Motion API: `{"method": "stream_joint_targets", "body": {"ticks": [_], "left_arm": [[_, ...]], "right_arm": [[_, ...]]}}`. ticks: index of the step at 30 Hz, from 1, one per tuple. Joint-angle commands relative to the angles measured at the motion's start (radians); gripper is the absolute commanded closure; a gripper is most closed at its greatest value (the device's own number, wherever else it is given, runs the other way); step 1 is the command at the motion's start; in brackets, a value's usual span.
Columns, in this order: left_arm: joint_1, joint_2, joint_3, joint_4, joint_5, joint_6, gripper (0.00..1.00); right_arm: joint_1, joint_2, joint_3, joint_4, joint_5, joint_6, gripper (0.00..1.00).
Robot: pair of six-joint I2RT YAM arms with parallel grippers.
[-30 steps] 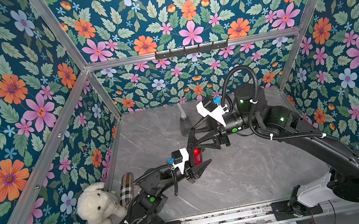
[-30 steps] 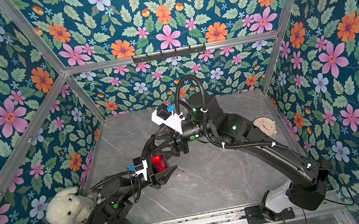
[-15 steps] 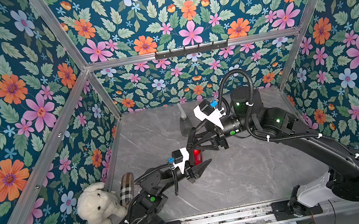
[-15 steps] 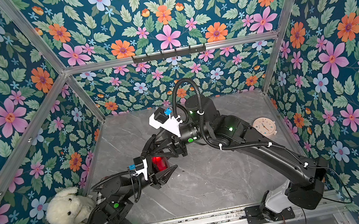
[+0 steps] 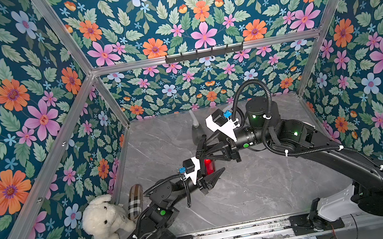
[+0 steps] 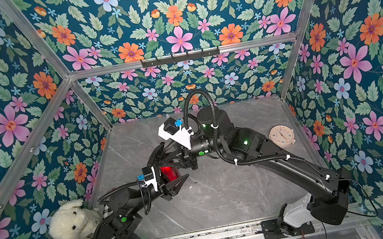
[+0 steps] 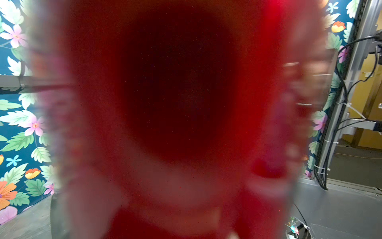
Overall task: Attach spray nozzles to spray bottles
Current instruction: Screw the spray nozzle on the spray bottle.
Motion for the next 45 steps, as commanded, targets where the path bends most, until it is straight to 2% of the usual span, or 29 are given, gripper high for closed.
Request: {"method": "stream_joint_targets", "body": {"ticks": [1, 7, 13, 17, 23, 30, 37, 40, 42, 44, 45], "left_arm": [[0.001, -0.005, 0.009, 0.043, -0.065, 0.008, 1.0], [0.0, -0.008, 0.014, 0.024, -0.127, 0.02, 1.0], [0.0, -0.008, 0.021, 0.004, -0.198, 0.032, 1.0], [0.001, -0.005, 0.024, -0.001, -0.224, 0.037, 1.0], [-0.001, 0.01, 0.032, -0.006, -0.241, 0.042, 1.0], [-0.001, 0.004, 0.029, -0.012, -0.247, 0.036, 1.0], [-0.001, -0.009, 0.021, -0.001, -0.251, 0.022, 1.0], [-0.001, -0.013, 0.023, -0.008, -0.249, 0.022, 1.0], [-0.001, -0.017, 0.023, -0.011, -0.245, 0.021, 1.0], [0.0, -0.017, 0.023, -0.009, -0.23, 0.02, 1.0], [-0.001, -0.016, 0.023, -0.008, -0.221, 0.019, 1.0]], "right_arm": [[0.035, -0.004, -0.013, 0.005, 0.156, 0.029, 0.74], [0.095, -0.023, -0.072, 0.046, 0.345, 0.065, 0.73], [0.184, -0.027, -0.114, 0.086, 0.634, 0.121, 0.72], [0.23, 0.005, -0.12, 0.101, 0.785, 0.194, 0.72], [0.318, 0.084, -0.066, 0.096, 1.048, 0.205, 0.71], [0.325, 0.05, -0.068, 0.134, 1.018, 0.172, 0.63], [0.323, -0.052, -0.114, 0.174, 0.854, 0.087, 0.49], [0.324, -0.112, -0.136, 0.145, 0.748, 0.061, 0.37], [0.323, -0.164, -0.151, 0.125, 0.756, 0.052, 0.29], [0.293, -0.209, -0.164, 0.1, 0.733, 0.044, 0.26], [0.253, -0.231, -0.171, 0.086, 0.681, 0.058, 0.25]]}}
